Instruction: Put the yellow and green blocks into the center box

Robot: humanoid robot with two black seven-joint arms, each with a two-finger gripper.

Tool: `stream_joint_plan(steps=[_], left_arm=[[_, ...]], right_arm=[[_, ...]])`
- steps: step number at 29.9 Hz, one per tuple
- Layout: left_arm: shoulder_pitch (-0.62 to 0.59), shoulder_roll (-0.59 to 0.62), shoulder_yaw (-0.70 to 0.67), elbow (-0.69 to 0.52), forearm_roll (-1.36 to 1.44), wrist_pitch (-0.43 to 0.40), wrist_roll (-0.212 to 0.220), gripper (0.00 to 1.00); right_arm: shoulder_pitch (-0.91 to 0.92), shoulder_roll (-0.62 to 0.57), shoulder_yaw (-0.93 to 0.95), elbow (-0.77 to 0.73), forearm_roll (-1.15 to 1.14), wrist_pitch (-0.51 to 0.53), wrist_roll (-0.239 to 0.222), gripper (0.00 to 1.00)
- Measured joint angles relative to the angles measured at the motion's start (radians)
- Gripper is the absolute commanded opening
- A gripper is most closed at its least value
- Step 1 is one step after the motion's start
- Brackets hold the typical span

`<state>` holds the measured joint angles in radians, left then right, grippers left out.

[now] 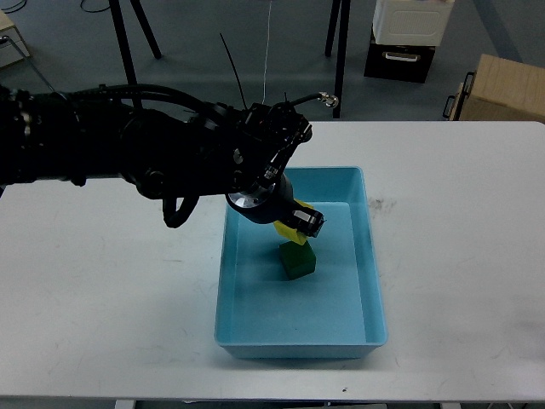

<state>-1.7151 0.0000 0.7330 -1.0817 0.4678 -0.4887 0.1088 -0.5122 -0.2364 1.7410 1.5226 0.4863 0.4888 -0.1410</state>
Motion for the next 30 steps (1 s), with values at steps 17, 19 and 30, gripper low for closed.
stream_joint_plan(steps=[17, 19, 30], left_arm=[[0.007, 0.0, -0.072, 0.1, -0.008, 0.0, -0.135, 0.99], [0.021, 0.014, -0.165, 0.136, -0.011, 0.0, -0.135, 0.99], [0.28, 0.312, -0.893, 0.2, -0.016, 0.0, -0.135, 1.0]], right_arm=[[0.001, -0.024, -0.002, -0.008, 0.0, 0.0, 0.0, 1.0], [0.001, -0.024, -0.002, -0.003, 0.001, 0.0, 0.0, 1.0], [0.018, -0.056, -0.002, 0.034, 0.0, 0.0, 0.001, 1.0]])
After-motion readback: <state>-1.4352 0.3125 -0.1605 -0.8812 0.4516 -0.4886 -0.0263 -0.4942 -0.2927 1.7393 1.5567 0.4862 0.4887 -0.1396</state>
